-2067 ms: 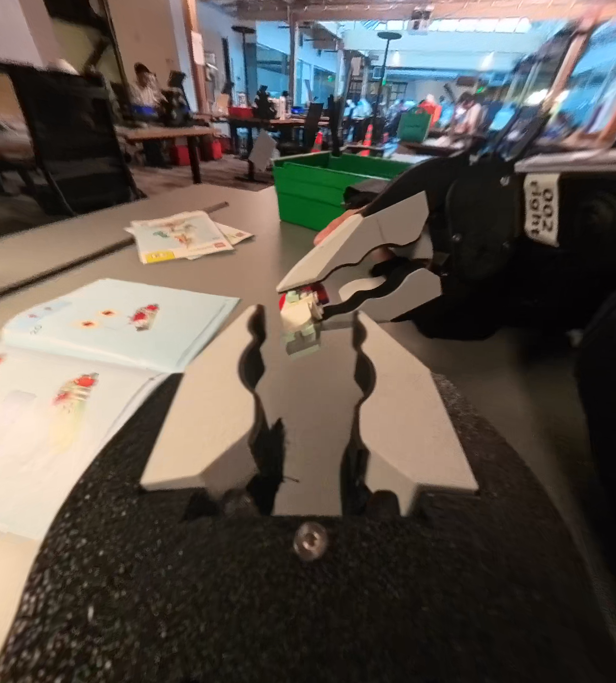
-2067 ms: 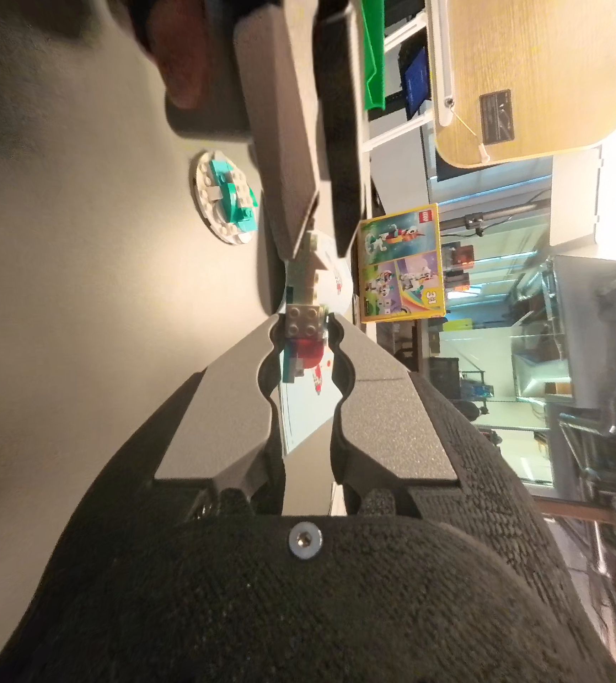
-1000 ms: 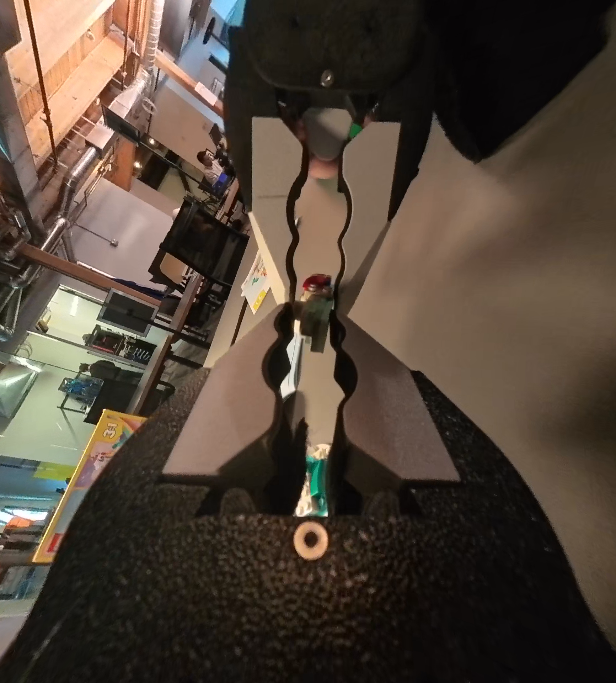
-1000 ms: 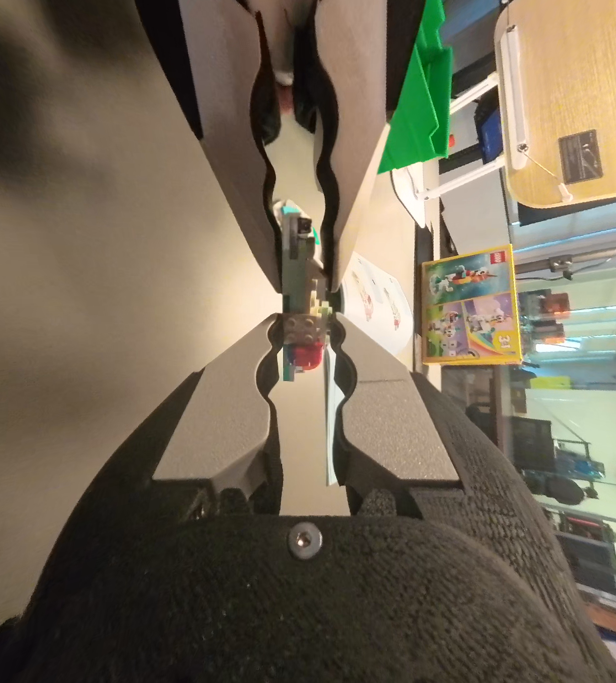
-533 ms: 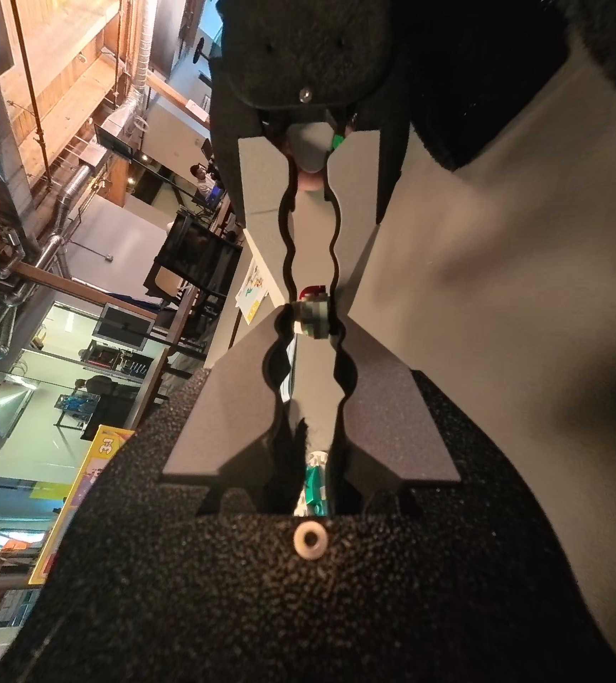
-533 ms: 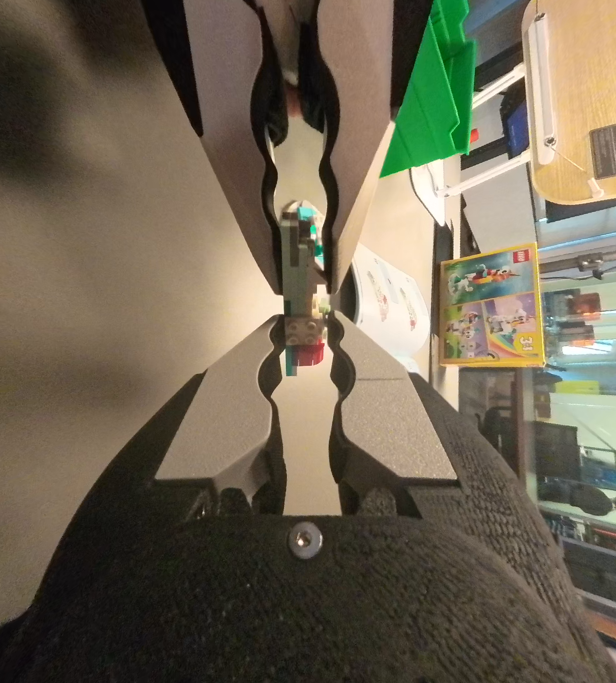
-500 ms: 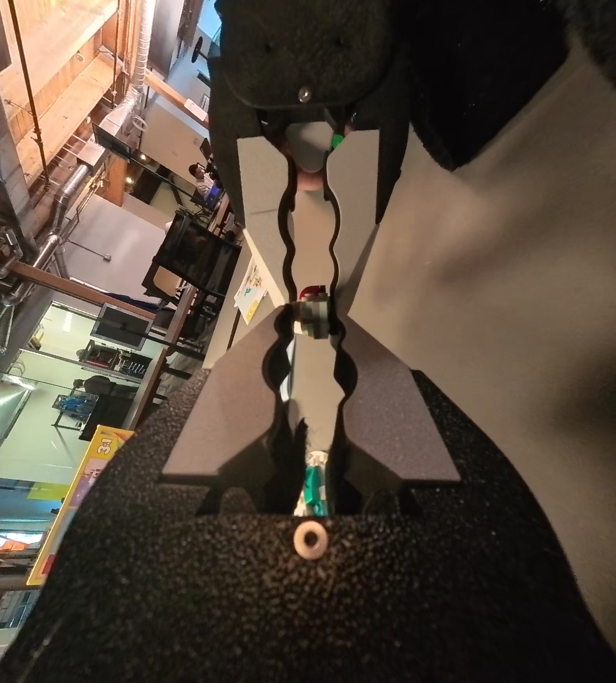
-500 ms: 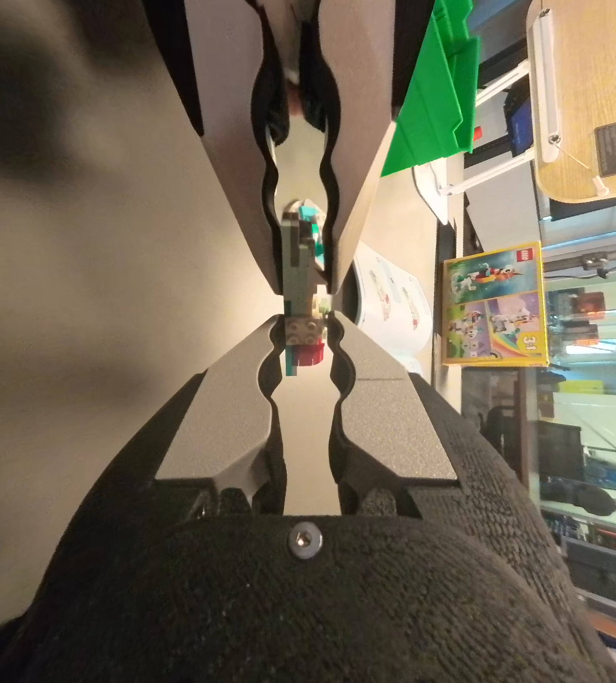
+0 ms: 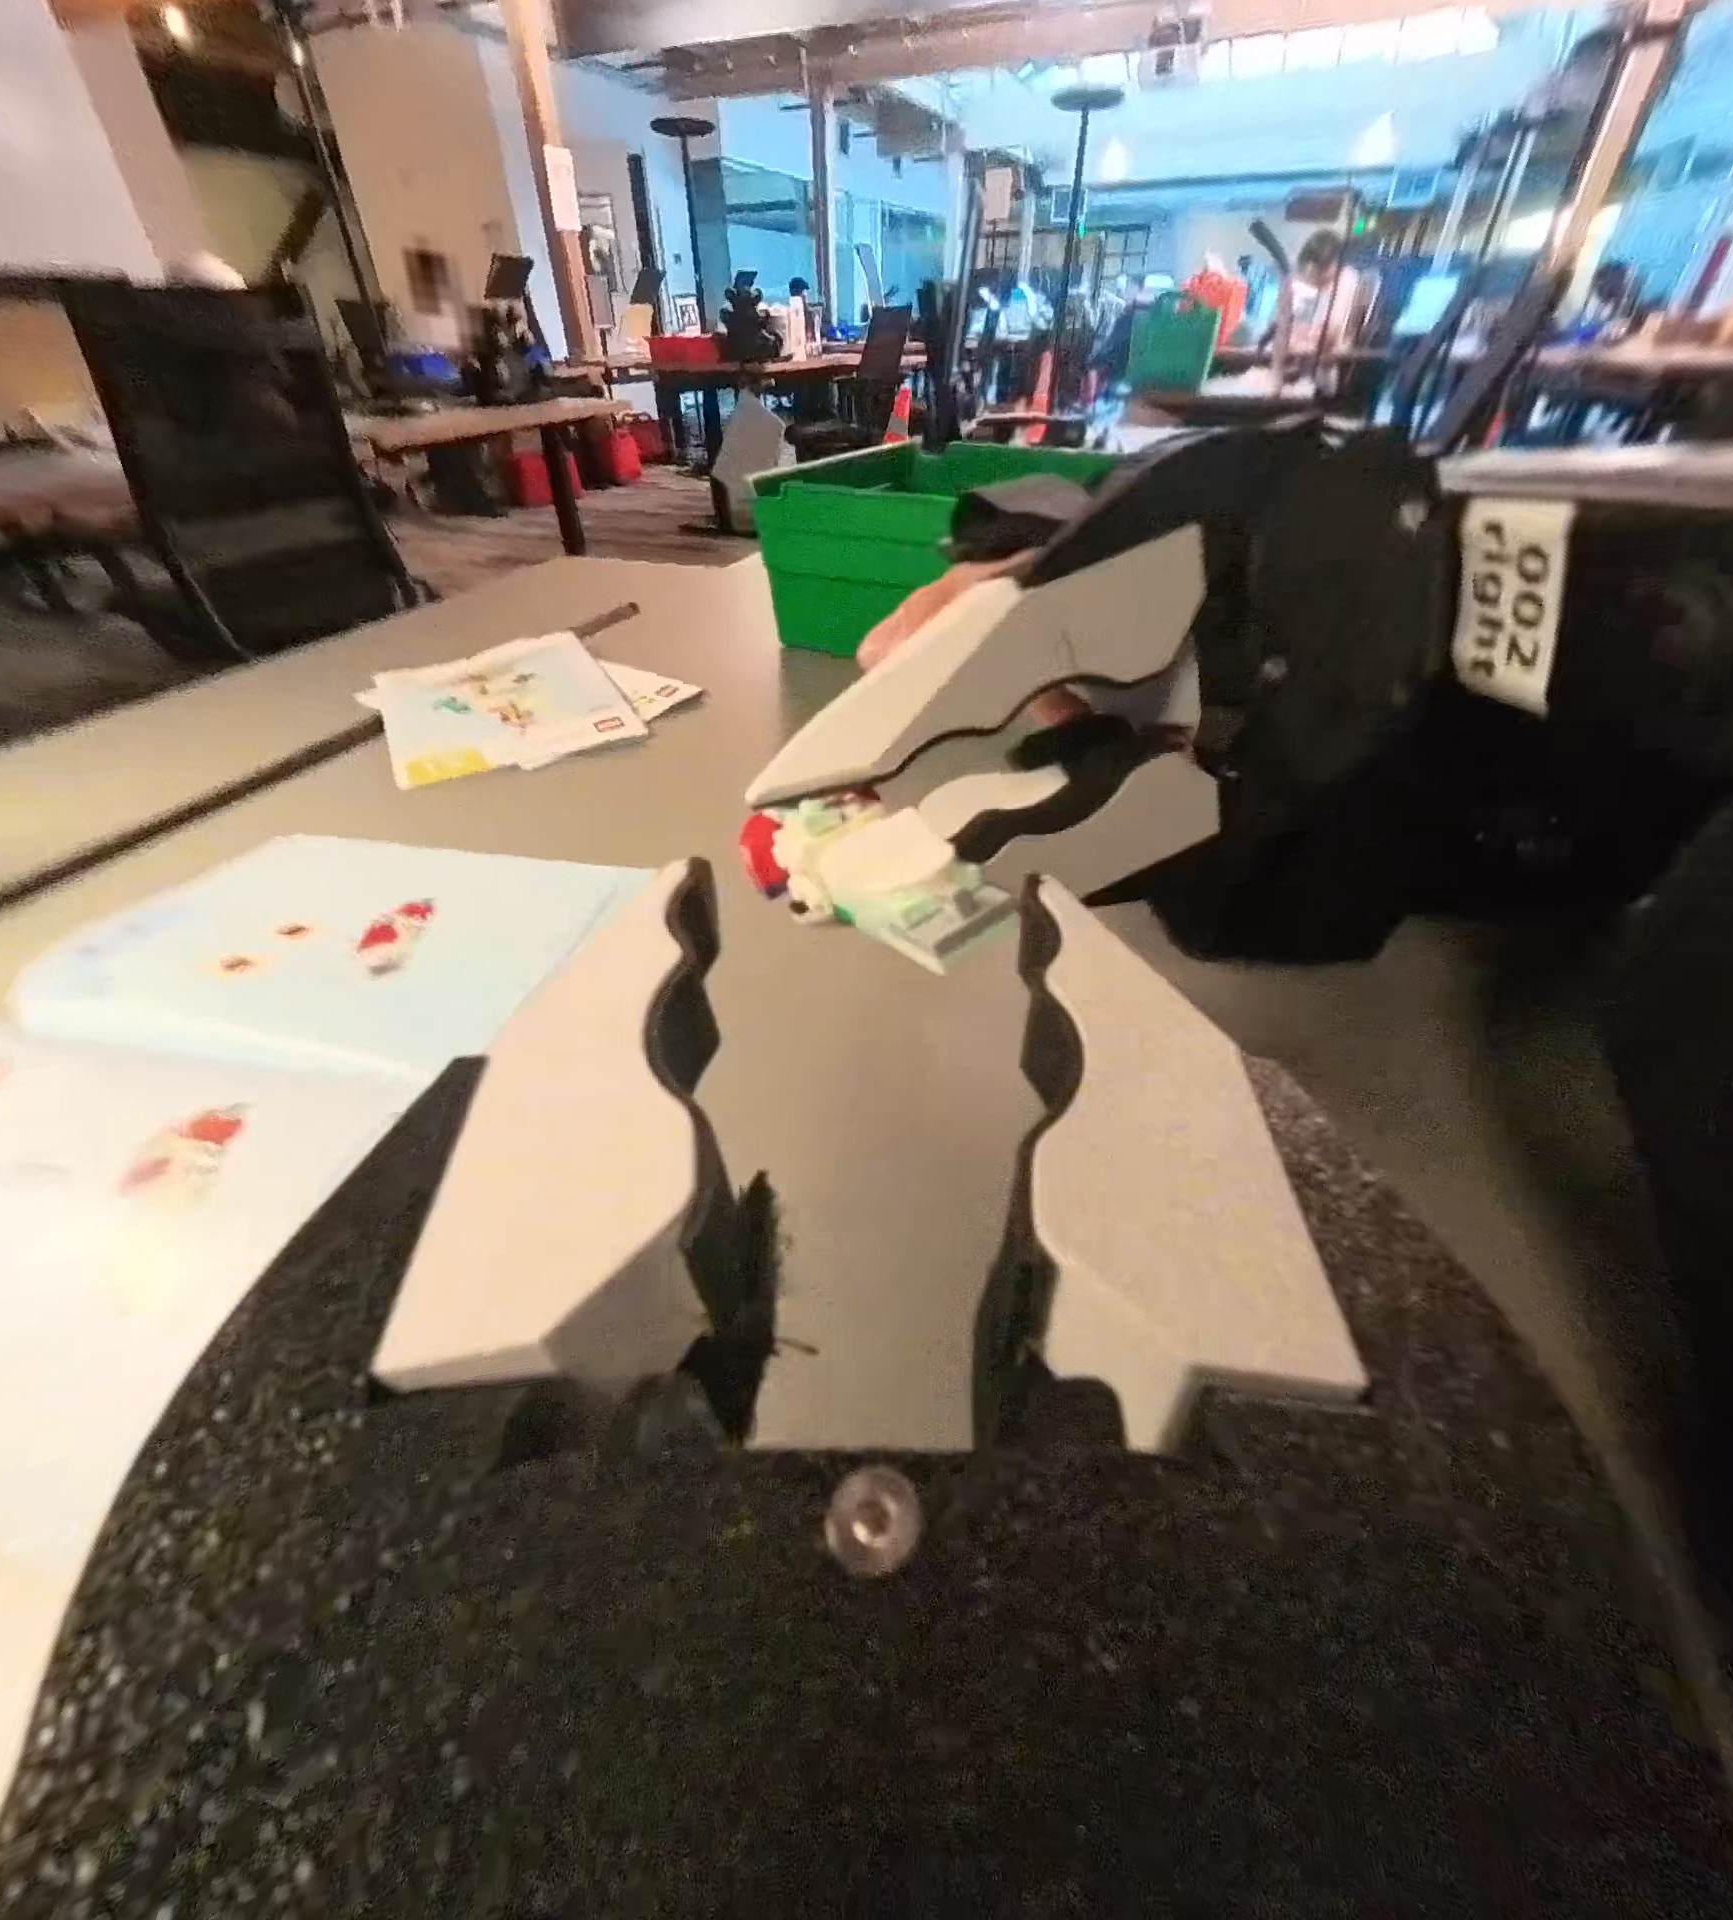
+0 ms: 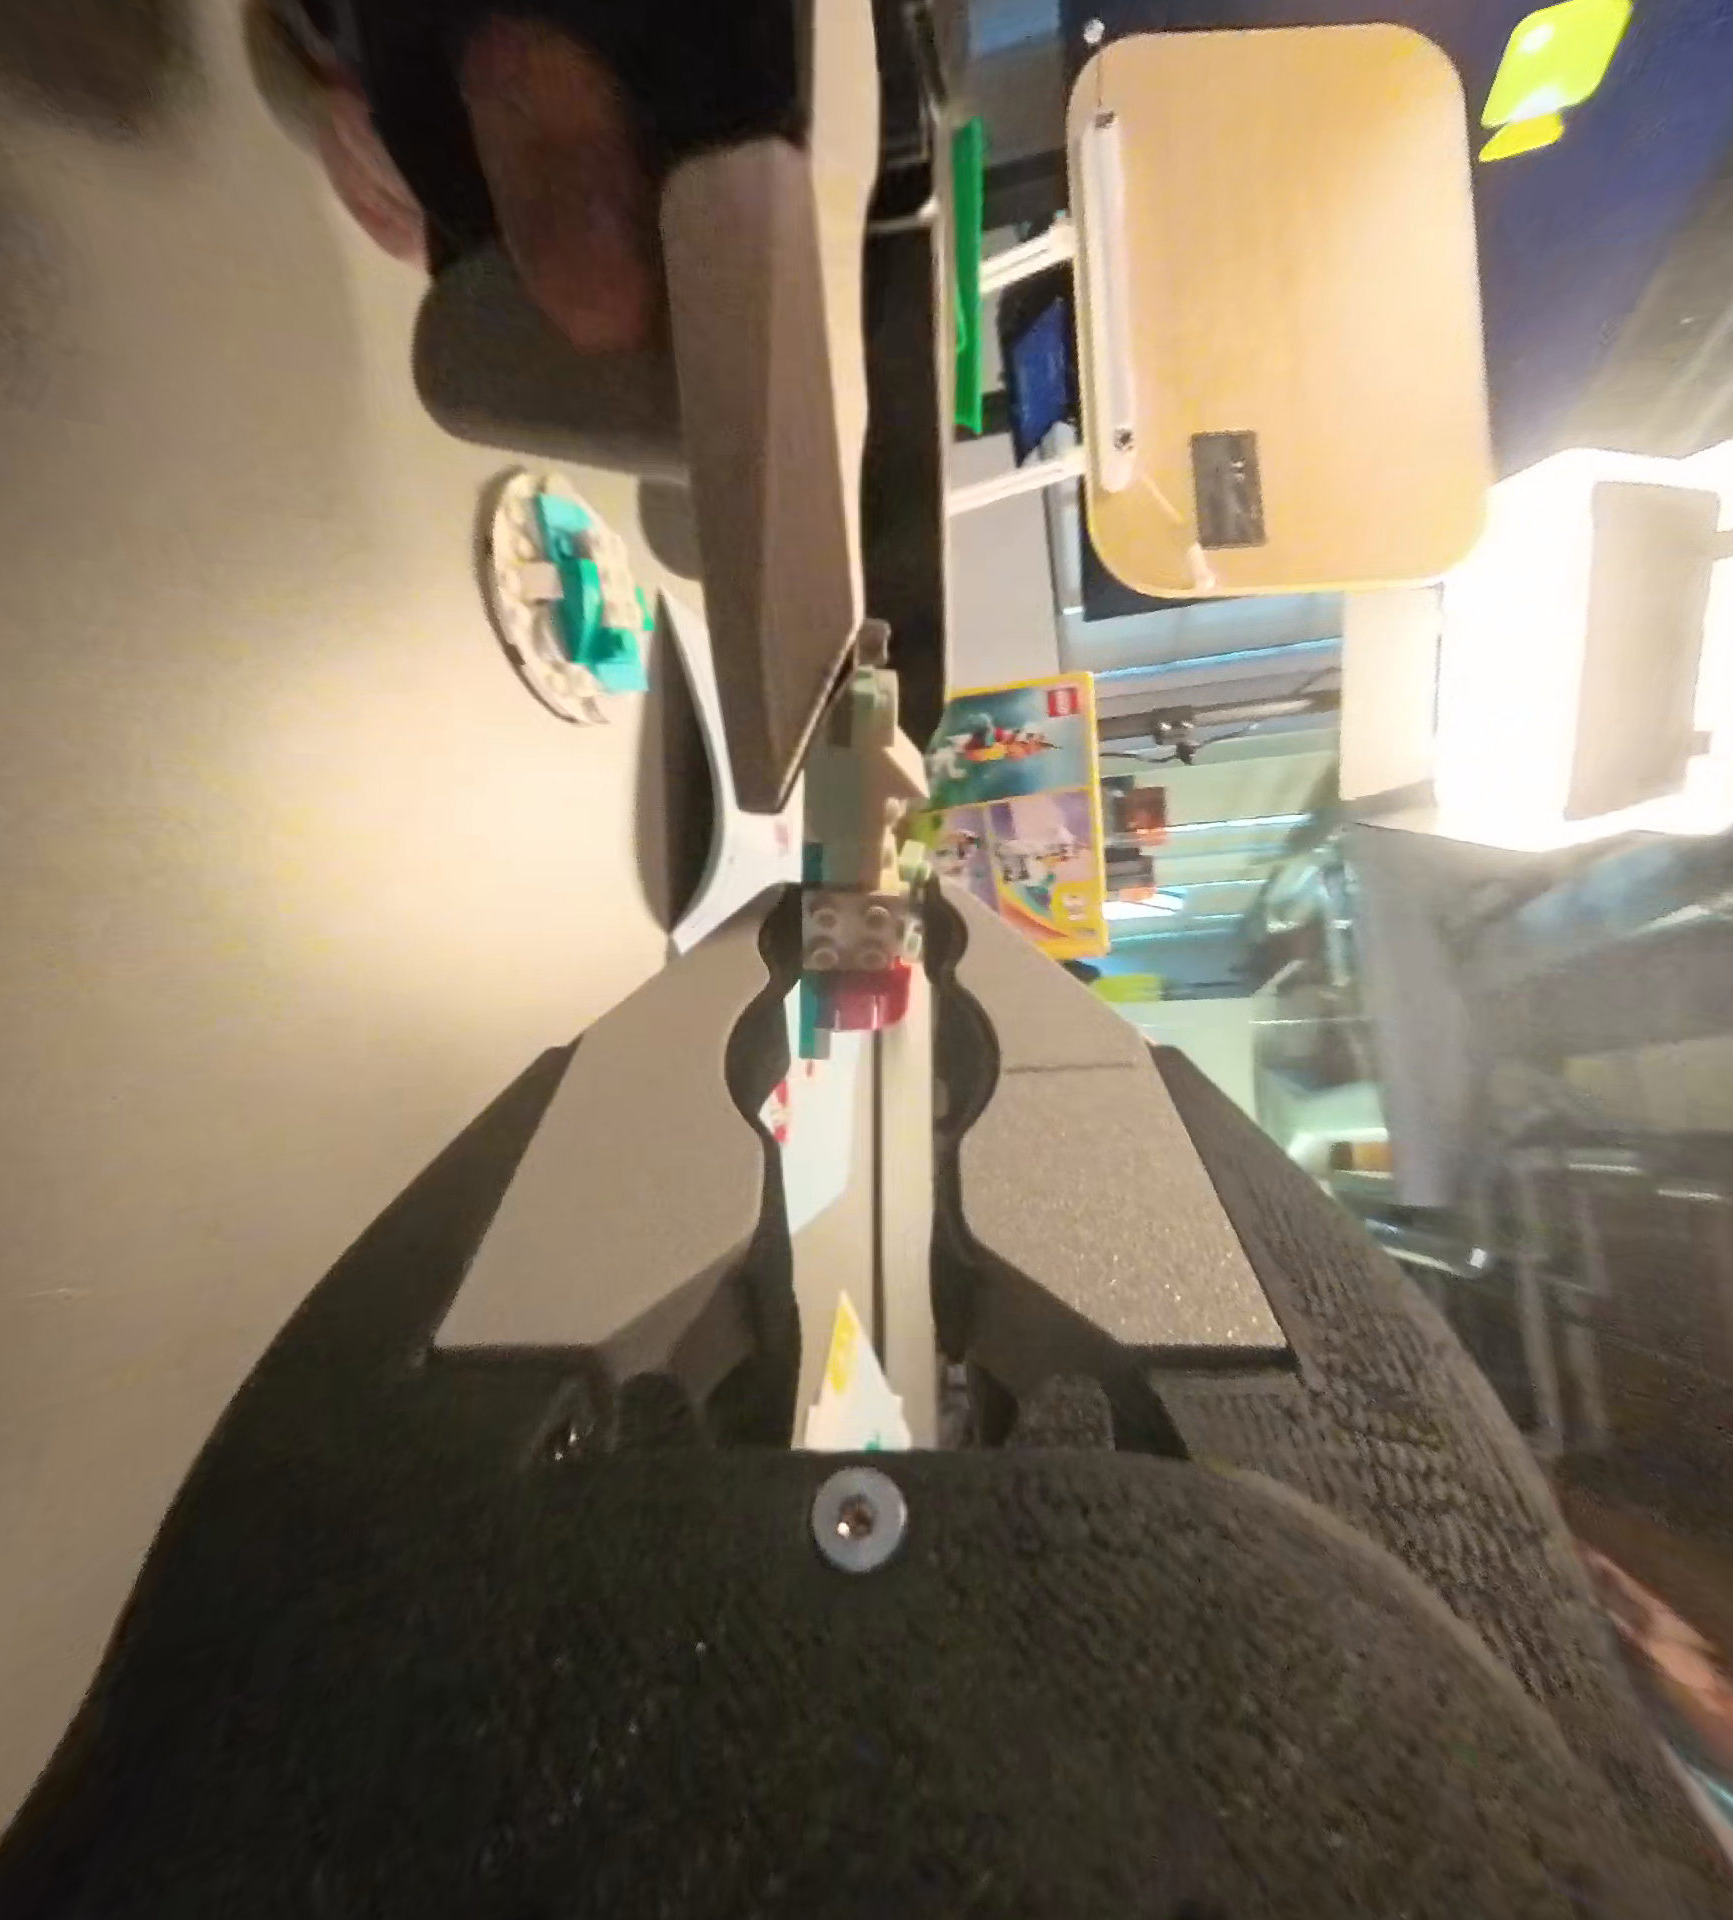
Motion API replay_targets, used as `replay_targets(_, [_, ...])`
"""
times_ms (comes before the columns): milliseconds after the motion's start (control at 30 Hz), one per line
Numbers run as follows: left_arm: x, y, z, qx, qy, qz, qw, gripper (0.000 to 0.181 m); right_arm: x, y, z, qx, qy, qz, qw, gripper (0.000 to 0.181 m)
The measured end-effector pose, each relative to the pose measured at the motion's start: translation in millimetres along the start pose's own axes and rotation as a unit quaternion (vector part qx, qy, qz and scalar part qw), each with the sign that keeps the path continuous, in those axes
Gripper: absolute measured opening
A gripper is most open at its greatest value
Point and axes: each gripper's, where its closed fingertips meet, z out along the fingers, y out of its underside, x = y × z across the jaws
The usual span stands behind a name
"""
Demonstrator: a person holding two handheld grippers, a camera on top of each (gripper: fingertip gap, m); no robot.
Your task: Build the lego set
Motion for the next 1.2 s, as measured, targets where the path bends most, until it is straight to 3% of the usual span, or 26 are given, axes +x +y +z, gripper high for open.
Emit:
replay_targets(167, [1,1,3,0.003,0.003,-0.033,0.999,0.03,7,6,4,-0.016,0.029,-0.03,0.999,0.021])
replay_targets(367, [-10,-1,-2,-0.003,-0.069,0.059,0.996,0.019,12,5,5,-0.012,0.032,-0.045,0.998,0.021])
replay_targets(600, [-11,4,-1,-0.017,-0.074,0.068,0.995,0.019,9,8,6,-0.026,-0.007,-0.042,0.999,0.02])
replay_targets(700, [-10,3,0,-0.003,-0.05,0.009,0.999,0.02,11,8,6,-0.035,0.006,-0.068,0.997,0.021])
replay_targets(800, [-5,2,3,0.007,-0.007,-0.056,0.998,0.033,9,2,8,-0.031,0.03,-0.103,0.994,0.021])
replay_targets(967, [-16,-1,-2,0.006,-0.07,0.012,0.997,0.016,16,-4,9,-0.019,0.062,-0.115,0.991,0.022])
replay_targets(1200, [-16,1,-4,-0.007,-0.054,0.007,0.998,0.015,15,-4,8,0.003,0.04,-0.087,0.995,0.032])
